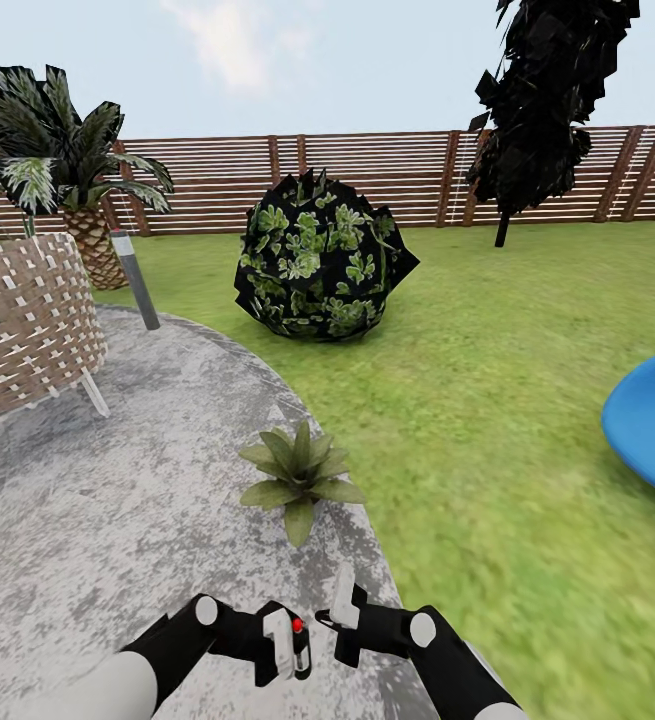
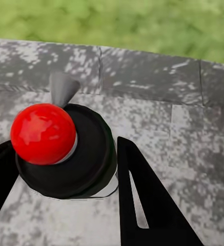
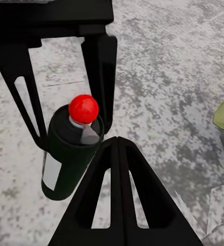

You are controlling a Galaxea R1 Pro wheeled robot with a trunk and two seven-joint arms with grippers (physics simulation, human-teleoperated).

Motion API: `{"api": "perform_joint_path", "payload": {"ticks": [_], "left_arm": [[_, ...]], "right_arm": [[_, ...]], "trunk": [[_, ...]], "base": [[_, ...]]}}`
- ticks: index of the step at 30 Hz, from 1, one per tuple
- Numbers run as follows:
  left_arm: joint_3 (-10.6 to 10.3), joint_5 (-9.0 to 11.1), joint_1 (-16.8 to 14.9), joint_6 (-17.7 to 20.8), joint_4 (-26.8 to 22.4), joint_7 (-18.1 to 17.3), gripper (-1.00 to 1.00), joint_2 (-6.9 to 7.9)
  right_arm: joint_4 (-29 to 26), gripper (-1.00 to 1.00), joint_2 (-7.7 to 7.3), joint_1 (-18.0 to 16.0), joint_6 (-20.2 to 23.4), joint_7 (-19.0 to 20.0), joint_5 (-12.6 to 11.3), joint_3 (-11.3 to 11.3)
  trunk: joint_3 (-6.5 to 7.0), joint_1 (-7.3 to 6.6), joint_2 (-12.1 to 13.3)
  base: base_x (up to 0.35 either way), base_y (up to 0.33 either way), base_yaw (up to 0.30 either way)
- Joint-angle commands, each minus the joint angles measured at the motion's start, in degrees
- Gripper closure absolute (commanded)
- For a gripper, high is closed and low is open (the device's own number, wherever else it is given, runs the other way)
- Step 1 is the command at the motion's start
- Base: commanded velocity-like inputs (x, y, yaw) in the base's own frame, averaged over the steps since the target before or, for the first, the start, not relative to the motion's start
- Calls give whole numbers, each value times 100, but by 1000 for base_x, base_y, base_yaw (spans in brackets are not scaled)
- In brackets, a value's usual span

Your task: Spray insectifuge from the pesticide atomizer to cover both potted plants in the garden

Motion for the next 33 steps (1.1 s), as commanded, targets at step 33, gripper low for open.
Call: {"api": "perform_joint_path", "payload": {"ticks": [33], "left_arm": [[14, 159, -1, -203, -139, -31, 100, -128]], "right_arm": [[-8, 100, 0, -1, -23, 5, 43, -3]], "trunk": [[-5, -1, -2]], "base": [[0, 0, 0]]}}
